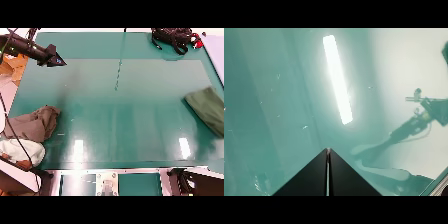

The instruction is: Fold the shirts.

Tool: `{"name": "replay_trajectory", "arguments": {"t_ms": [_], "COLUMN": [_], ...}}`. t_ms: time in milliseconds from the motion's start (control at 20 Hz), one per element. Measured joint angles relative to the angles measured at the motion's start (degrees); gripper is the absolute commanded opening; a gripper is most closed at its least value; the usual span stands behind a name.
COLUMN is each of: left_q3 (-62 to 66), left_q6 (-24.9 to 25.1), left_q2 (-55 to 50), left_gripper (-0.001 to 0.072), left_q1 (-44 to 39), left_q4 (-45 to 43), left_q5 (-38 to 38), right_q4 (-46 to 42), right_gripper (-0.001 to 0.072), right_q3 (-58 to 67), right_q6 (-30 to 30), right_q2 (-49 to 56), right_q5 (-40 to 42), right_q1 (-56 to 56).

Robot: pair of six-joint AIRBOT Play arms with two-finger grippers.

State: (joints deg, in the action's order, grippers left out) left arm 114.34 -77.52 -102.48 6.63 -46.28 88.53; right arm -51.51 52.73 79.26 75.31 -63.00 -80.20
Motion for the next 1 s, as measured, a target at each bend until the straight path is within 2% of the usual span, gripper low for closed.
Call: {"name": "replay_trajectory", "arguments": {"t_ms": [150,200,250,300,400,450,600,650,700,750,1000], "left_q3": [0.0,0.0,0.0,0.0,0.0,0.0,0.3,0.8,1.2,1.5,0.0], "left_q6": [0.0,0.0,0.0,0.0,0.0,0.0,0.1,0.2,0.3,0.3,0.5], "left_q2": [0.0,0.0,0.0,0.0,0.0,0.0,0.1,0.2,0.3,0.7,4.8], "left_gripper": [0.0022,0.0022,0.0022,0.0022,0.0022,0.0022,0.0021,0.0021,0.0021,0.0021,0.0020], "left_q1": [0.0,0.0,0.0,0.0,0.0,0.0,0.0,0.0,0.0,0.0,0.0], "left_q4": [0.0,0.0,0.0,0.0,0.0,0.2,0.7,0.9,1.2,1.2,-0.2], "left_q5": [0.0,0.0,0.2,0.3,1.0,1.2,1.8,1.9,1.8,1.6,1.7], "right_q4": [-0.7,-1.3,-1.9,-3.1,-7.4,-10.4,-22.9,-25.7,-27.6,-28.5,-25.5], "right_gripper": [0.0017,0.0112,0.0252,0.0315,0.0308,0.0267,0.0248,0.0201,0.0097,0.0029,0.0015], "right_q3": [-5.9,-7.3,-8.4,-8.9,-8.0,-6.3,2.7,6.2,9.3,12.3,21.9], "right_q6": [-1.6,-2.1,-2.3,-2.2,1.0,3.8,12.7,15.1,16.9,18.3,18.6], "right_q2": [-0.9,-1.1,-1.2,-1.3,-1.4,-1.5,-1.7,-1.9,-2.3,-2.6,-3.3], "right_q5": [1.2,1.9,2.2,2.0,-0.7,-3.4,-13.2,-16.1,-18.0,-19.1,-18.4], "right_q1": [-7.7,-9.2,-10.2,-11.0,-11.9,-12.2,-11.1,-9.7,-7.7,-5.1,17.1]}}
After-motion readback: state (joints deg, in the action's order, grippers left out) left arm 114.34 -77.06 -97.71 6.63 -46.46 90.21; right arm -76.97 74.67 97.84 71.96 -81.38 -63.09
